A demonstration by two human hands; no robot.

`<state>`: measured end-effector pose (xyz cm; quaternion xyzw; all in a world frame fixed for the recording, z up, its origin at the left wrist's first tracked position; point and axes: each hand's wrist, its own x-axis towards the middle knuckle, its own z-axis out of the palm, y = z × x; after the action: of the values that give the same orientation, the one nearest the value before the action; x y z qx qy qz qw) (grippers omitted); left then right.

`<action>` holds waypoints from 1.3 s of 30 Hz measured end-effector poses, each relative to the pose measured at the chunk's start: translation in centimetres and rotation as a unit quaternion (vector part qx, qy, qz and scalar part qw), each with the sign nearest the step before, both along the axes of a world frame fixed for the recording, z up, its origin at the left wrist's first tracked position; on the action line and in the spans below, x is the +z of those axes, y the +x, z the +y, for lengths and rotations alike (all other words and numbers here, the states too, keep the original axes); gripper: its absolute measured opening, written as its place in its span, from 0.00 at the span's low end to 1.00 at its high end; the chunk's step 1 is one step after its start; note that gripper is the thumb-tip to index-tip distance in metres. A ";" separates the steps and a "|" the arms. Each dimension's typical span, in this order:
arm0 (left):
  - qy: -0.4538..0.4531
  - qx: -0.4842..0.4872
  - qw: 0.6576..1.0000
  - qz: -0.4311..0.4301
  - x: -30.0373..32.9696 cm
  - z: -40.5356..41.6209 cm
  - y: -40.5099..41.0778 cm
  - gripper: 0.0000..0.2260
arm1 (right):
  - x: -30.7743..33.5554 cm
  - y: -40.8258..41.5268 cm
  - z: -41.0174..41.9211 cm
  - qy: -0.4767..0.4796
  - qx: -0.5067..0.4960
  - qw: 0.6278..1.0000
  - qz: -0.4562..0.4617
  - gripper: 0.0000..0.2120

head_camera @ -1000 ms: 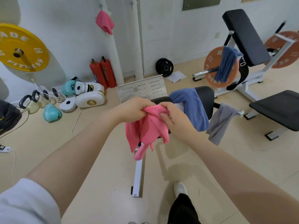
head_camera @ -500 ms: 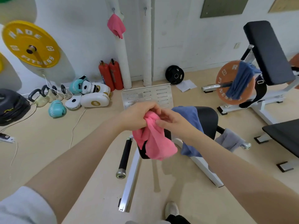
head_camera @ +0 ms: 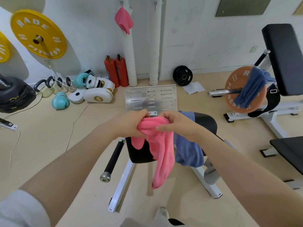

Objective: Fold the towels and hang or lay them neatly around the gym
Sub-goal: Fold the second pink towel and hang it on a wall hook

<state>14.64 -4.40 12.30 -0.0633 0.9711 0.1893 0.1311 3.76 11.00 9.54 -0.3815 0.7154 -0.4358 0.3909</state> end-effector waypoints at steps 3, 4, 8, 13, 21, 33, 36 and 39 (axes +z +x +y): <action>0.047 0.005 0.998 -0.050 -1.1 0.6 0.2 0.18 | -0.4 -1.1 0.8 0.029 0.050 0.992 -0.115 0.10; 0.050 0.001 0.998 -0.047 -1.6 0.8 0.2 0.15 | -0.7 -1.4 0.9 0.054 0.051 0.992 -0.106 0.11; 0.037 0.060 0.997 0.019 -3.6 0.0 -0.2 0.15 | -1.6 -2.3 1.2 0.102 -0.017 0.994 0.043 0.13; 0.203 0.373 0.900 0.098 -5.7 -1.2 -1.1 0.10 | -1.6 -2.6 1.9 0.029 -0.107 0.993 0.046 0.08; 0.494 0.235 0.836 0.049 -2.9 6.4 -4.4 0.12 | -1.4 -2.4 2.8 0.008 -0.083 0.990 0.112 0.09; 0.541 0.518 0.618 0.238 -2.1 5.1 -5.9 0.06 | 0.5 -4.6 6.9 -0.001 0.065 0.993 -0.098 0.06; 0.496 0.537 0.617 0.290 -2.2 3.9 -5.6 0.07 | 0.6 -4.7 7.3 0.001 0.072 0.990 -0.123 0.07; 0.499 0.507 0.648 0.272 -2.3 4.4 -5.2 0.08 | 0.3 -4.3 7.4 -0.001 0.033 0.986 -0.162 0.09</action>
<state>9.44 -0.05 9.99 -0.4163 0.5382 0.6911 -0.2437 -0.53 18.37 9.87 -0.3298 0.6288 -0.4794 0.5158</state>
